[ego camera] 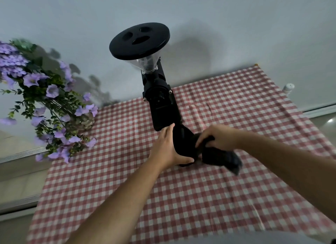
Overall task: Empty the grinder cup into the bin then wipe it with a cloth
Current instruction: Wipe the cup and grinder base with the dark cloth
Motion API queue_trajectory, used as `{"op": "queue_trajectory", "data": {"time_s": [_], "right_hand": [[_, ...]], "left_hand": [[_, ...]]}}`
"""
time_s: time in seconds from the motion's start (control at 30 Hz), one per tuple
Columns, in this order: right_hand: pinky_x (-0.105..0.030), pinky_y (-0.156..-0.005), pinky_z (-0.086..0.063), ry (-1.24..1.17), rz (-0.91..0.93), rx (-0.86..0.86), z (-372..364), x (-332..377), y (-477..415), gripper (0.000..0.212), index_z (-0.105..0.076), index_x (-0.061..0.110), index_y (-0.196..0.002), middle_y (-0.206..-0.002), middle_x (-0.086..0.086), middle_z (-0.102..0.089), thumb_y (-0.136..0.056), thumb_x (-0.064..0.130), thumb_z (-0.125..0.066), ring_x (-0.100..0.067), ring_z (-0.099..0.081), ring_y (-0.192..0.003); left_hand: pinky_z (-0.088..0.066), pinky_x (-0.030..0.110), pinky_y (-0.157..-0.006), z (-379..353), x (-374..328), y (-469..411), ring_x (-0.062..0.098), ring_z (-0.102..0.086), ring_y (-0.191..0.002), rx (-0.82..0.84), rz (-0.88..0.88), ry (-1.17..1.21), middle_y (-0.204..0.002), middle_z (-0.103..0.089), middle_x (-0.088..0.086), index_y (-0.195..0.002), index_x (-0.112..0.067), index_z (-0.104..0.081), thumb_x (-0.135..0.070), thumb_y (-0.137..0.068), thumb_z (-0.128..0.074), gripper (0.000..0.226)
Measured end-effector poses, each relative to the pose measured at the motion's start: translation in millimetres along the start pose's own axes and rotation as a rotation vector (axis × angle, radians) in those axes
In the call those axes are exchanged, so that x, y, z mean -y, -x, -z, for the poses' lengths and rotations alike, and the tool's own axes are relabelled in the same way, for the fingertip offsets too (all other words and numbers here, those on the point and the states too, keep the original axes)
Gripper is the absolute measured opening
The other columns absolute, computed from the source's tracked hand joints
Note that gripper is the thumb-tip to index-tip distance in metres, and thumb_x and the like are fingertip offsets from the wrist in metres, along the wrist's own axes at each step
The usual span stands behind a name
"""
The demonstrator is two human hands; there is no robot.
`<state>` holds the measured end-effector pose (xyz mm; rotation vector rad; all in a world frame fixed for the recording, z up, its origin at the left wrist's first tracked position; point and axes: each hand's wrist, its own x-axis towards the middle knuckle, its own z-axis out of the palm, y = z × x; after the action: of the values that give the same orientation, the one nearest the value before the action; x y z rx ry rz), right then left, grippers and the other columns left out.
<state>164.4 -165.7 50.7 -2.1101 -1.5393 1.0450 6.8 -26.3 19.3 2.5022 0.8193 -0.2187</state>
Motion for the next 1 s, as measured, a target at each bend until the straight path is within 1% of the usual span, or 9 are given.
{"op": "queue_trajectory", "data": {"time_s": [0.07, 0.13, 0.23, 0.37, 0.57, 0.73, 0.8, 0.93, 1.0], "right_hand": [[-0.018, -0.091, -0.046, -0.045, 0.034, -0.226, 9, 7, -11, 0.032, -0.066, 0.027, -0.112, -0.119, 0.008, -0.064, -0.091, 0.007, -0.054, -0.005, -0.058, -0.102], [-0.026, -0.099, -0.045, -0.023, 0.105, -0.399, -5, 18, -24, 0.034, -0.065, 0.025, -0.116, -0.125, 0.003, -0.061, -0.091, 0.006, -0.053, -0.011, -0.056, -0.111], [-0.038, -0.106, -0.037, 0.238, 0.107, -0.311, -38, 34, -39, 0.042, -0.054, 0.023, -0.129, -0.143, 0.001, -0.044, -0.090, 0.007, -0.050, -0.023, -0.041, -0.126], [-0.035, -0.104, -0.038, 0.440, 0.163, -0.201, -56, 39, -34, 0.041, -0.050, 0.020, -0.130, -0.141, 0.000, -0.042, -0.090, 0.017, -0.056, -0.025, -0.040, -0.123], [-0.022, -0.107, -0.033, 0.001, 0.275, -0.431, -78, 1, 5, 0.039, -0.059, 0.025, -0.125, -0.135, 0.007, -0.053, -0.092, 0.006, -0.052, -0.010, -0.044, -0.125], [-0.035, -0.107, -0.041, 0.107, 0.083, -0.407, -59, -42, 11, 0.039, -0.063, 0.028, -0.119, -0.133, 0.006, -0.056, -0.092, 0.003, -0.048, -0.014, -0.050, -0.123], [-0.029, -0.100, -0.043, 0.084, -0.013, -0.418, -33, -47, 2, 0.036, -0.064, 0.031, -0.114, -0.128, 0.006, -0.057, -0.093, 0.006, -0.047, -0.013, -0.054, -0.115], [-0.014, -0.071, -0.048, -0.331, -0.049, -0.561, -17, -24, -24, 0.037, -0.062, 0.027, -0.118, -0.119, 0.004, -0.061, -0.094, 0.004, -0.047, -0.011, -0.062, -0.095], [-0.013, -0.079, -0.047, -0.461, -0.092, -0.510, -48, -16, -26, 0.041, -0.057, 0.026, -0.126, -0.121, 0.002, -0.063, -0.095, 0.003, -0.043, -0.011, -0.061, -0.105]], "left_hand": [[-0.038, 0.044, -0.112, 1, 2, -1, 0.020, -0.018, -0.148, 0.037, 0.000, 0.063, -0.163, 0.000, -0.009, -0.156, -0.027, 0.003, -0.053, -0.059, -0.088, 0.135], [-0.033, 0.041, -0.116, 4, 4, -1, 0.019, -0.017, -0.148, 0.060, -0.004, 0.151, -0.163, -0.003, -0.007, -0.157, -0.026, 0.001, -0.045, -0.059, -0.091, 0.135], [-0.028, 0.034, -0.116, 8, 9, -1, 0.015, -0.021, -0.147, 0.050, -0.025, 0.207, -0.162, -0.013, -0.006, -0.157, -0.025, -0.008, -0.043, -0.055, -0.094, 0.135], [-0.034, 0.033, -0.113, 7, 12, -2, 0.015, -0.031, -0.143, 0.023, -0.031, 0.170, -0.160, -0.018, -0.008, -0.156, -0.028, -0.013, -0.050, -0.055, -0.091, 0.129], [-0.036, 0.038, -0.111, 12, 9, 2, 0.017, -0.029, -0.144, 0.015, -0.042, 0.116, -0.161, -0.016, -0.009, -0.155, -0.030, -0.011, -0.055, -0.057, -0.088, 0.128], [-0.034, 0.039, -0.113, 12, 9, 5, 0.017, -0.023, -0.146, 0.040, -0.032, 0.105, -0.163, -0.010, -0.010, -0.156, -0.031, -0.006, -0.055, -0.059, -0.087, 0.128], [-0.034, 0.041, -0.113, 14, 7, 2, 0.018, -0.021, -0.147, 0.069, -0.029, 0.096, -0.163, -0.009, -0.009, -0.156, -0.030, -0.005, -0.053, -0.060, -0.088, 0.128], [-0.040, 0.041, -0.108, 16, 0, -2, 0.022, -0.025, -0.144, 0.099, -0.016, 0.036, -0.162, -0.008, -0.006, -0.155, -0.028, -0.002, -0.047, -0.062, -0.088, 0.128], [-0.040, 0.038, -0.105, 16, -1, -3, 0.022, -0.026, -0.144, 0.109, -0.023, 0.009, -0.162, -0.006, -0.006, -0.156, -0.027, 0.000, -0.046, -0.064, -0.087, 0.127]]}}
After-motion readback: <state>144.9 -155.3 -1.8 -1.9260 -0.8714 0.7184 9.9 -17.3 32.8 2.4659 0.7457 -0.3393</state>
